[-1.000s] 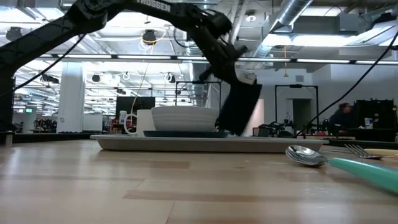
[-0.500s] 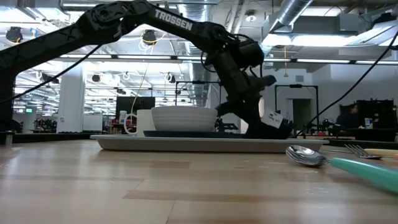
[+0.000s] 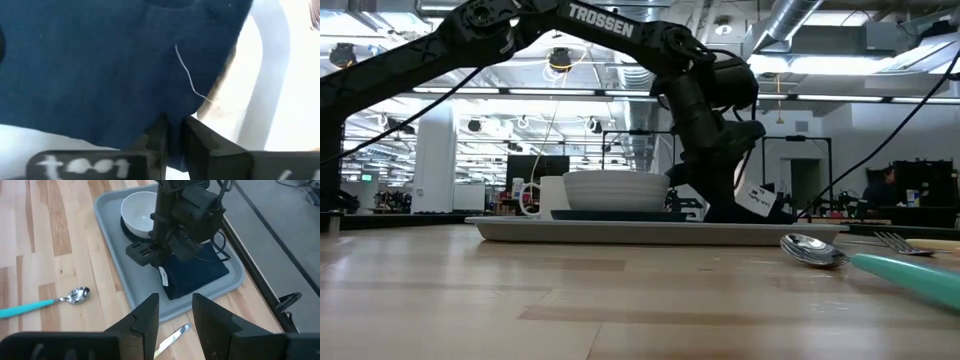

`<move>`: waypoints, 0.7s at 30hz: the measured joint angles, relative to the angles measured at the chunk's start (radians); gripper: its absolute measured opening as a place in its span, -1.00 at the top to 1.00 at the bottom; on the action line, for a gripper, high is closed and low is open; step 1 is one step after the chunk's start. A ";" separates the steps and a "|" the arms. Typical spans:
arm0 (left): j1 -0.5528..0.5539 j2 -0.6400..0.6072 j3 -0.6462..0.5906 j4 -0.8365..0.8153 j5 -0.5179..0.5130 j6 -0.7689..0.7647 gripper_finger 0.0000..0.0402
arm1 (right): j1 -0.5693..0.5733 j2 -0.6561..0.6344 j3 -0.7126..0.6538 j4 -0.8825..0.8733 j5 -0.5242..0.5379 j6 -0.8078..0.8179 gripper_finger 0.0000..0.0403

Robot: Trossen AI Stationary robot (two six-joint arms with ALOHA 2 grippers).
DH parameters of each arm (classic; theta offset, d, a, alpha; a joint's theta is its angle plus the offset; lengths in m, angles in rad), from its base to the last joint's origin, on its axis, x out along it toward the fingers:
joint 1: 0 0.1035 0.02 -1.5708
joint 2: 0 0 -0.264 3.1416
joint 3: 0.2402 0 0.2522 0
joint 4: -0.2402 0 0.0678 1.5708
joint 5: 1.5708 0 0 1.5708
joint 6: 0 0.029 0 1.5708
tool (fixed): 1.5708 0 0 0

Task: Set up tray
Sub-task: Put the blue napkin on the gray serving tray to the right of the green plate

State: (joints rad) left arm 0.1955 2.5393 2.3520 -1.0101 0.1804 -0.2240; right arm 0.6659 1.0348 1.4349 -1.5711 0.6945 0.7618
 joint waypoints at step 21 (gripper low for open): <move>-0.018 0.000 0.000 -0.039 0.090 0.055 0.80 | 0.000 0.001 0.000 0.000 -0.013 0.067 0.44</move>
State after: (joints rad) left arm 0.1778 2.5393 2.3520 -1.0493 0.2705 -0.1690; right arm 0.6659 1.0355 1.4349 -1.5711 0.6815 0.8293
